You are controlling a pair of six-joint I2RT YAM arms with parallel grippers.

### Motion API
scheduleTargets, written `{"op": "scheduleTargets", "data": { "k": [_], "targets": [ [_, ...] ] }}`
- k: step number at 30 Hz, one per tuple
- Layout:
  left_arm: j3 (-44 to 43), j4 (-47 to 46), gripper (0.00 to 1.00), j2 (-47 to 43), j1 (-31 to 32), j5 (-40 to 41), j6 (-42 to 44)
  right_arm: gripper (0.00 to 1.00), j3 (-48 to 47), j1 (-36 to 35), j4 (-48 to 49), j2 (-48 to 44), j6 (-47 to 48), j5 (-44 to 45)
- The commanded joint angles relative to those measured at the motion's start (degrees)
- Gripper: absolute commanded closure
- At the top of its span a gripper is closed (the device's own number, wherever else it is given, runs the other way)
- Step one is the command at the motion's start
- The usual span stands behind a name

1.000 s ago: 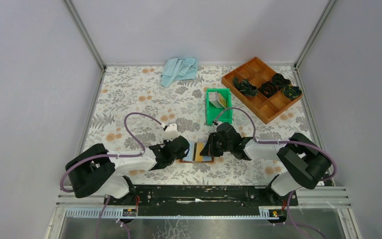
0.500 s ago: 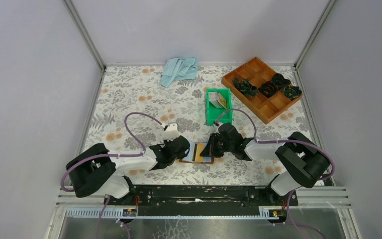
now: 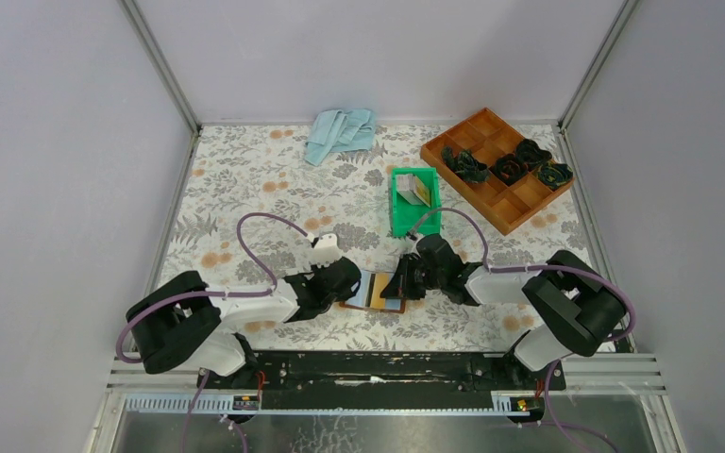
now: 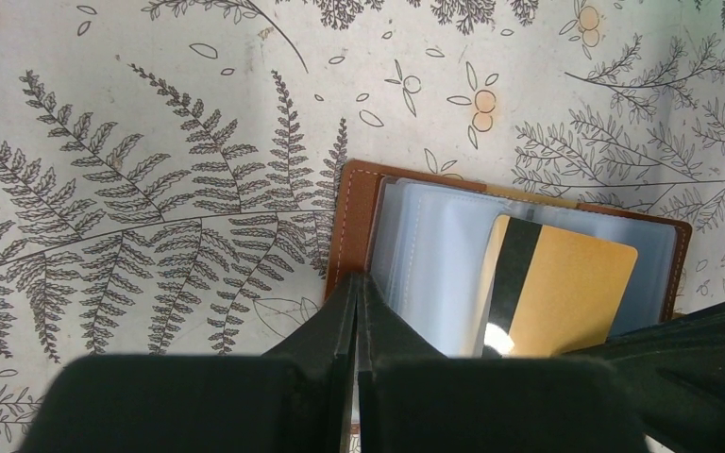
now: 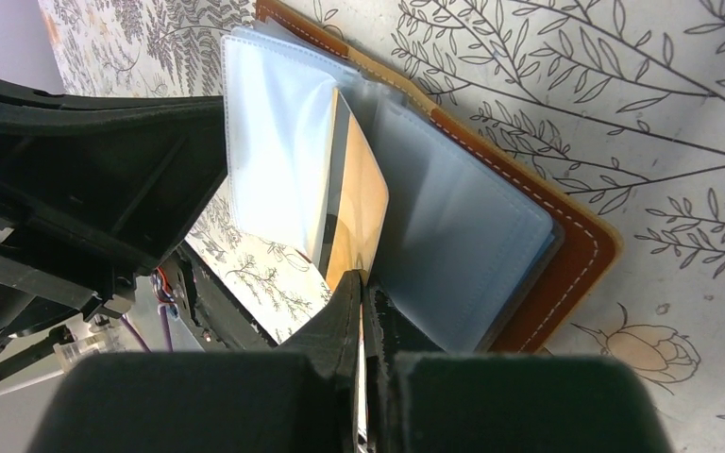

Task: Put the credit cards into the card holder
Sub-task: Insert the credit card into the card holder.

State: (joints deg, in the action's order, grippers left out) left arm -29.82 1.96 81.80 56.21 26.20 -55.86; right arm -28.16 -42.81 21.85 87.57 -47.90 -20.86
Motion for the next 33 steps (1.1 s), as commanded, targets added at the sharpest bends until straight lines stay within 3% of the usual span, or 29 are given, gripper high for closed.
{"op": "scheduleTargets", "data": {
  "k": [1,9,14,17,23,33],
  "targets": [
    [3.24,8.82,1.00,5.30,0.22,-4.05,0.13,1.00,0.69,-0.23,-2.78,2.86,0.63,-2.73],
    [3.02,8.70,1.00,5.89,0.32,-4.22,0.25,0.96,-0.76,-0.26,-3.08,3.97,0.83,-1.83],
    [3.06,8.59,1.00,5.83,0.44,-4.22,0.25,0.82,-1.91,-0.42,-4.09,3.93,1.17,-1.34],
    [3.09,8.63,1.00,5.78,0.49,-4.20,0.31,0.79,-2.38,-0.50,-5.40,3.82,1.67,-0.82],
    [3.04,8.64,1.00,5.62,0.53,-4.05,0.22,0.99,-1.58,-0.50,-5.70,2.83,1.53,-1.28],
    [3.04,8.76,1.00,5.65,0.50,-3.88,0.13,1.00,0.68,0.05,-3.78,2.37,-0.87,-4.17]
  ]
}}
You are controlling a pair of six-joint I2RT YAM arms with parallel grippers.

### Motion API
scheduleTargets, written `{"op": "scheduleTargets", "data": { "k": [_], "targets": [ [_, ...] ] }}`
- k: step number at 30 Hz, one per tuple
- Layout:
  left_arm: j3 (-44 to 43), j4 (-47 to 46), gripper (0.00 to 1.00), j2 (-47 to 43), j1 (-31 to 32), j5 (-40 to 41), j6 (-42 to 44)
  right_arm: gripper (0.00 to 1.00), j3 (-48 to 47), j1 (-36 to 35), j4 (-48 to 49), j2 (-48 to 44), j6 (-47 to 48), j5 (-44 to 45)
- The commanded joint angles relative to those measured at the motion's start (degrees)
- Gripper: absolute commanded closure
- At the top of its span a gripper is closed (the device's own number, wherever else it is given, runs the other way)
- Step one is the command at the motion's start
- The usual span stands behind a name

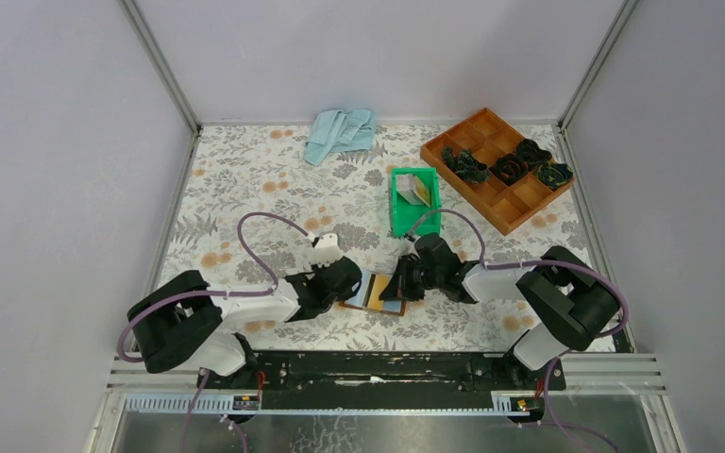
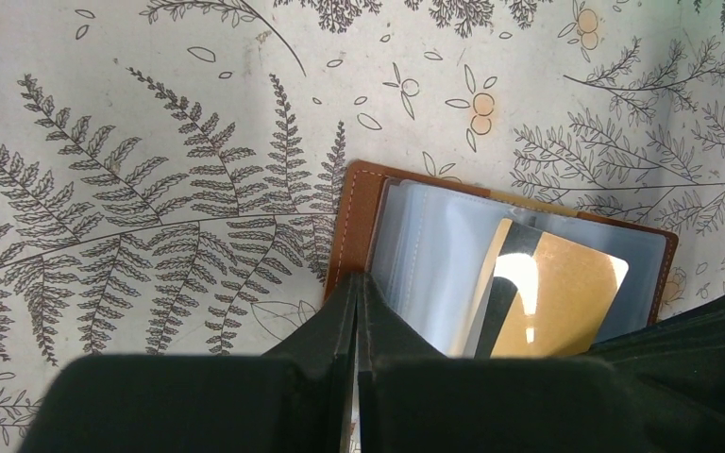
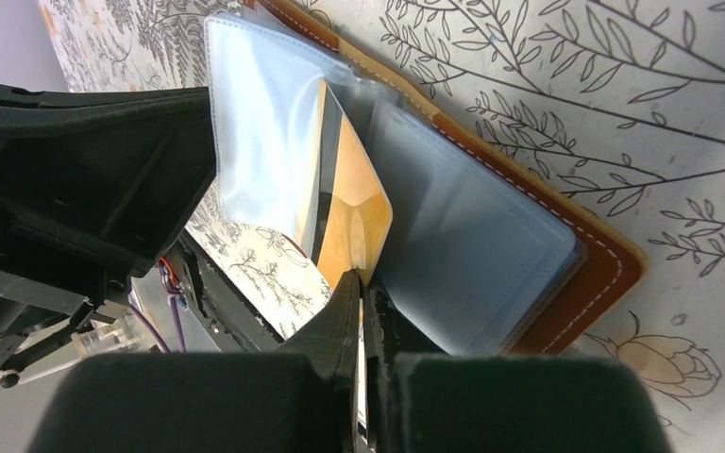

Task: Put the credit cards into the card holder
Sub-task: Insert the credit card into the card holder.

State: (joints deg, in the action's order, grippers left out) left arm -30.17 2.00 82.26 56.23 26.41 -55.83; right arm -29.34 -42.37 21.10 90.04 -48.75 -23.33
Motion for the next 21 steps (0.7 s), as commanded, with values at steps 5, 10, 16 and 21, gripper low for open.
{"op": "scheduleTargets", "data": {
  "k": [5,10,16,21],
  "targets": [
    [3.19,8.82,1.00,5.33,0.49,-4.00,0.11,1.00,2.62,0.97,-2.54,-0.16,-0.49,-3.75],
    [2.97,9.05,1.00,5.49,0.46,-3.84,0.21,1.00,3.88,2.63,-0.55,1.08,-1.57,-6.59],
    [3.12,9.15,1.00,5.19,0.47,-3.70,0.07,1.00,3.66,3.73,-1.05,1.41,-1.38,-8.13],
    [3.10,9.12,1.00,5.43,0.51,-3.81,0.02,1.00,3.33,4.05,0.25,3.74,-2.05,-10.02]
  ]
}}
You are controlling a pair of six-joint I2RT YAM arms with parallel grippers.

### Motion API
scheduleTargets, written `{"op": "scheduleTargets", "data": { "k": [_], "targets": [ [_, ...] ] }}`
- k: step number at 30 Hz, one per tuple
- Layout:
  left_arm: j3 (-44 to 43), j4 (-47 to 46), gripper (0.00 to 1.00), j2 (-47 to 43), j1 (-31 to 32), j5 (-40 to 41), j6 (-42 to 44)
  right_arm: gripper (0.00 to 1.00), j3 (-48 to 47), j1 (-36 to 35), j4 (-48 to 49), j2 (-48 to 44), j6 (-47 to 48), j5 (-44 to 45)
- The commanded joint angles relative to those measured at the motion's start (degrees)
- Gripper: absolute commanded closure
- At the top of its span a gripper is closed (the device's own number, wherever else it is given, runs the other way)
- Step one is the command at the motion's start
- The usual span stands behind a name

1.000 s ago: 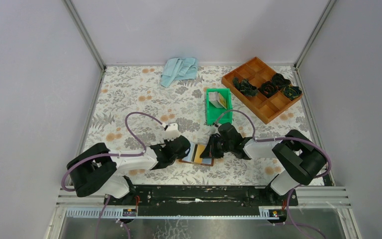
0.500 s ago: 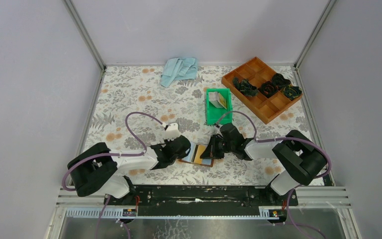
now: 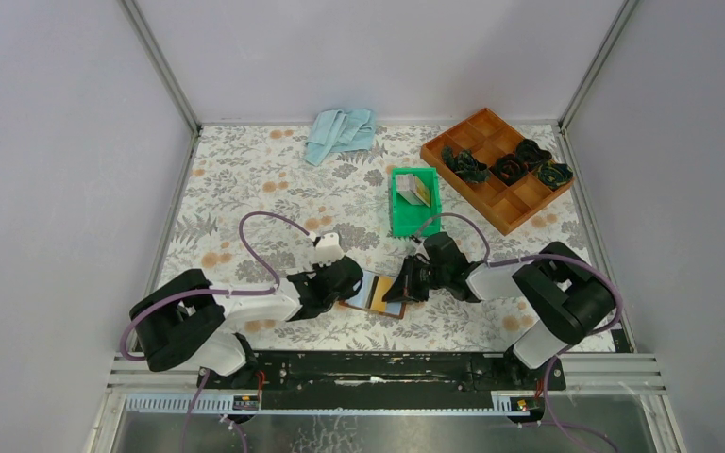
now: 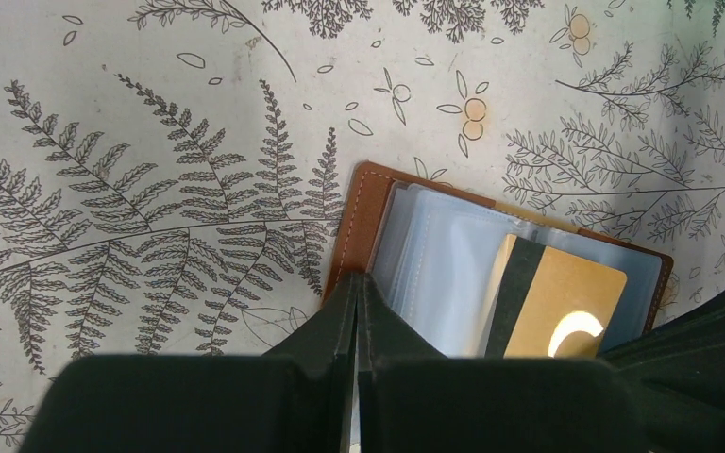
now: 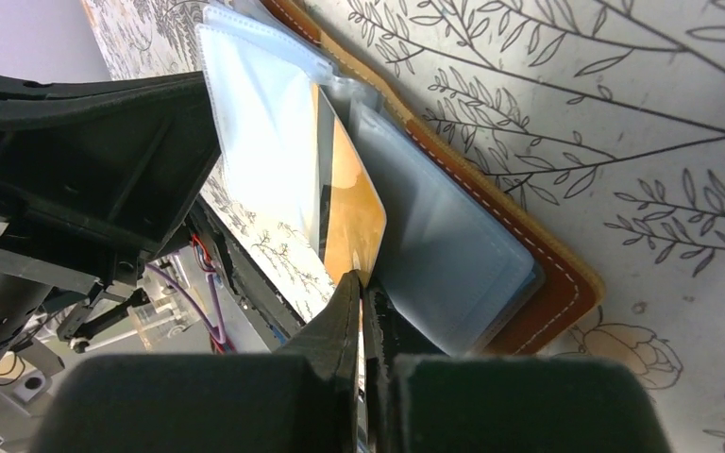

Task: Put the credit cards into the card holder
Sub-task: Insert the credit card into the card holder.

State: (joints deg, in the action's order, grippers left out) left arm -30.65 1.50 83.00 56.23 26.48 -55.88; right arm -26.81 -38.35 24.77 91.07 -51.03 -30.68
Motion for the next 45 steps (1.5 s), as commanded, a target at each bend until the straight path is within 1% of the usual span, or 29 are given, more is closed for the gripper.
{"op": "scheduleTargets", "data": {
  "k": [1,8,16,18,21,24,25,26,28,32,40,45],
  "targets": [
    [3.72,9.58,1.00,4.57,0.49,-3.89,-0.01,1.00,0.75,0.03,-3.03,3.08,-0.04,-3.00],
    [3.76,9.58,1.00,4.64,0.57,-3.88,-0.06,1.00,-0.55,0.05,-1.59,6.01,-0.66,-3.76],
    [3.92,9.24,1.00,4.78,0.82,-3.88,-0.11,1.00,-2.08,0.02,-2.62,6.46,-0.40,-3.23],
    [3.93,9.14,1.00,4.85,0.83,-3.92,-0.11,0.98,-2.24,0.03,-2.76,6.24,-0.41,-2.80],
    [3.85,9.10,1.00,5.19,0.91,-3.98,-0.10,0.92,-2.82,-0.06,-4.41,5.69,0.42,-1.47],
    [3.85,9.15,1.00,5.14,1.05,-4.11,-0.10,0.77,-3.04,-0.06,-7.26,4.50,2.20,0.24],
    [3.90,9.14,1.00,5.02,1.03,-4.07,-0.18,0.73,-3.16,-0.06,-8.66,2.47,2.92,1.11],
    [3.95,9.14,1.00,4.93,1.05,-4.01,-0.20,0.65,-3.39,-0.06,-10.05,1.31,3.64,1.98],
    [3.96,9.14,1.00,4.72,1.04,-3.98,-0.28,0.61,-3.89,-0.06,-12.84,-0.91,5.10,3.63],
    [3.85,9.18,1.00,4.88,1.24,-4.12,-0.29,0.60,-4.99,-0.07,-15.59,-1.80,6.38,4.91],
    [3.73,9.14,1.00,4.90,1.60,-4.04,-0.37,0.61,-5.66,-0.69,-14.44,-0.05,6.04,5.20],
    [3.65,9.14,1.00,4.98,1.69,-3.97,-0.37,0.71,-6.02,-0.85,-14.80,-0.90,5.96,6.78]
  ]
}}
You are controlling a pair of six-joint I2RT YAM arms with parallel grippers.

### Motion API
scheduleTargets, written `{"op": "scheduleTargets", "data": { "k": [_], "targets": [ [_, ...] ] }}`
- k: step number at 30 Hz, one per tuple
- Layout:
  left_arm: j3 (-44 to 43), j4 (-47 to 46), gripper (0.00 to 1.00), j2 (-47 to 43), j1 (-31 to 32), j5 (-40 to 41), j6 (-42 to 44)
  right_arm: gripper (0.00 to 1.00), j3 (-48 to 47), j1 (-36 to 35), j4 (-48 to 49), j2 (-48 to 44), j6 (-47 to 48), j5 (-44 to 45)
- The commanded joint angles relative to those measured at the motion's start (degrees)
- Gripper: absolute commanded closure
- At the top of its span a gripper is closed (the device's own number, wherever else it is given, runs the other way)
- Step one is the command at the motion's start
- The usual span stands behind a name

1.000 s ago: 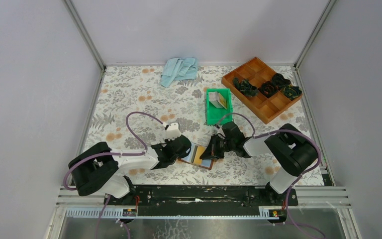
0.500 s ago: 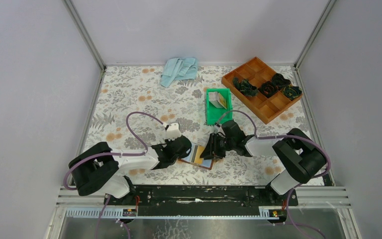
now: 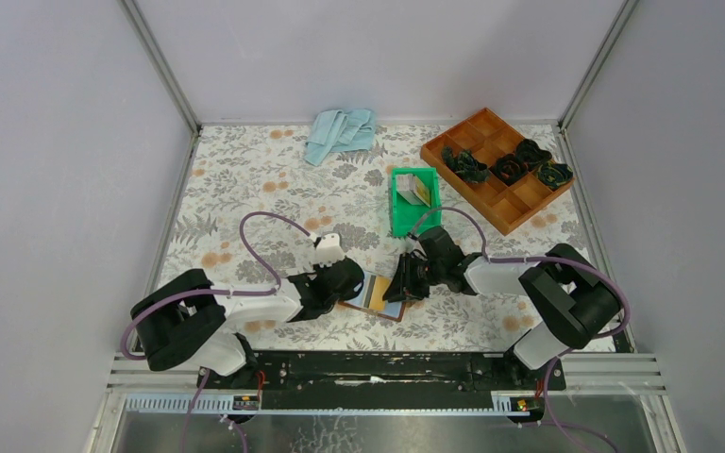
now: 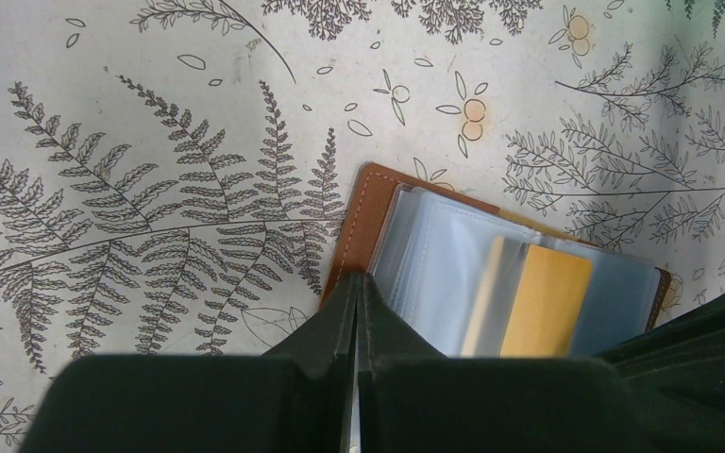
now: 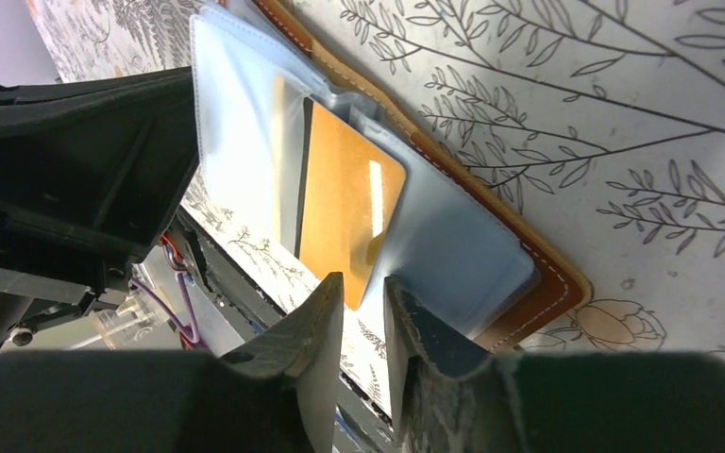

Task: Put the credit cards into the card holder
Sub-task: Insert the credit card into the card holder.

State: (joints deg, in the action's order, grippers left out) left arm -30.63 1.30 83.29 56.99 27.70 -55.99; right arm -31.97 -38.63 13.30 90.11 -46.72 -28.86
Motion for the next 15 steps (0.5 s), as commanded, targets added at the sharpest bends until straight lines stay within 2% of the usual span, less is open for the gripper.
{"op": "scheduleTargets", "data": {
  "k": [1,5,15],
  "targets": [
    [3.60,9.35,1.00,4.65,0.86,-5.20,-0.22,0.72,-0.77,-0.57,-3.46,-0.59,1.63,5.48],
    [3.78,9.29,1.00,4.69,0.86,-5.29,-0.35,0.73,-1.00,-0.65,-5.19,-2.91,2.59,7.02],
    [3.34,9.33,1.00,5.03,1.17,-5.37,-0.48,0.84,-2.00,-1.67,-8.08,-2.94,5.42,9.93]
  ]
}}
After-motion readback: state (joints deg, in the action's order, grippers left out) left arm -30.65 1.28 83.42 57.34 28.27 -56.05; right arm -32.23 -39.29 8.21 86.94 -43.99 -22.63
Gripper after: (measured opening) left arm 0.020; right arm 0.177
